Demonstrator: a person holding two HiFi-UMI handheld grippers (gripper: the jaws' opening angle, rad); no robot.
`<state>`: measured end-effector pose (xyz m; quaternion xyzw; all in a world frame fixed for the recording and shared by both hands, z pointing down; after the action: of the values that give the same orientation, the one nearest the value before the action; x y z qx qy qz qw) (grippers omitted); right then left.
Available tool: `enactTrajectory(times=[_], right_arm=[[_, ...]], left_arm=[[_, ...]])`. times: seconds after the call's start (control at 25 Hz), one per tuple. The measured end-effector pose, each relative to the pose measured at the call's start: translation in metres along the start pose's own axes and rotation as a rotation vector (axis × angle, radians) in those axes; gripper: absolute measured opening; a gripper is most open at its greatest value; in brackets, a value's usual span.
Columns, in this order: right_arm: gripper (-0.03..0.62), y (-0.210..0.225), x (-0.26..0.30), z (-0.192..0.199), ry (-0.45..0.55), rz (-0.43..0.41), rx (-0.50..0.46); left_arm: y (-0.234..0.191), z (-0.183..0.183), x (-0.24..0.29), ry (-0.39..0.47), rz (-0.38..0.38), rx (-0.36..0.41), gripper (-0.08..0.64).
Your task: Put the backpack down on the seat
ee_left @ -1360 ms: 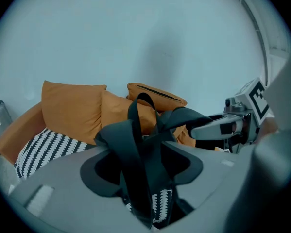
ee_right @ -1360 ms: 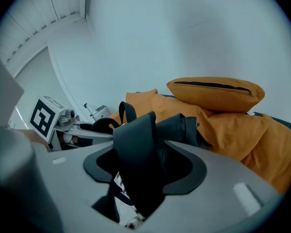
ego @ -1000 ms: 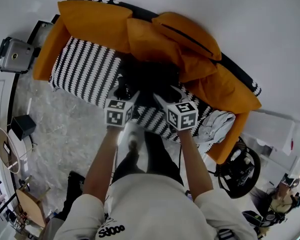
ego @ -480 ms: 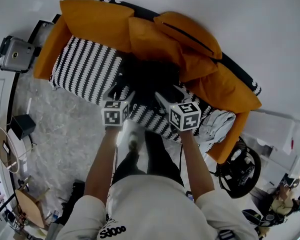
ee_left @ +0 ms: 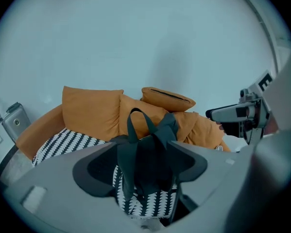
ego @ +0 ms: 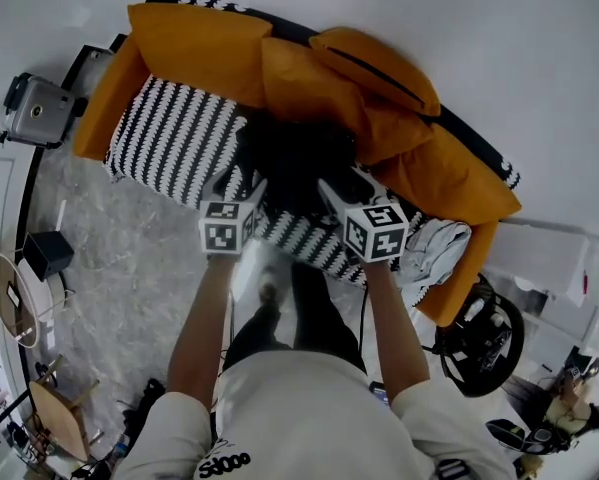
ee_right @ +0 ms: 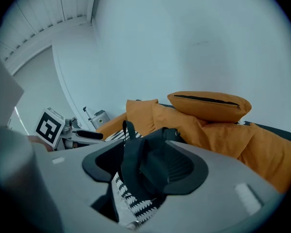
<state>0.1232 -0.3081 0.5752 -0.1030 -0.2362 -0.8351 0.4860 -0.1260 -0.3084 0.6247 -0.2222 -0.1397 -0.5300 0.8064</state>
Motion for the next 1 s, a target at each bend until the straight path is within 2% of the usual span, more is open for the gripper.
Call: enactTrajectory(times=[0.32,0.6,0.84,1.0], right_arm=[[0.238,-0.018,-0.035,-0.017,0.072,0.034,-0.039],[0.204,-0.043,-0.084,-0.035,0.161,0.113,-0.125],[0.142,-0.063,-0.126,-0.044,0.197,0.114,-0.169],[0.093,-0.077,-0.155,-0.054,0.252,0.159,-0.184]], left_arm=[[-0.001,-0.021,-0.041,0.071,0.017,0.061,0.304],[0.005,-0.039,-0.091,0.127,0.048,0.135,0.287],[0.019,-0.059,-0.133,0.204,0.083,0.19,0.25],[0.029,-0.07,-0.161,0.232,0.114,0.218,0.242]])
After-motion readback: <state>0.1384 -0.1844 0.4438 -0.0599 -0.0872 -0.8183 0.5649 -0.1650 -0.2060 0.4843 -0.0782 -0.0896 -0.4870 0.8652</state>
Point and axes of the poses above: the fingertips, and each gripper's own axes: x forward along the fingers, y to its right, z out of its underside, the point moved 9 cm from there along -x, backward along the fingers, and after that the axes turned 15 degrees about y, right-handed, at the moved point
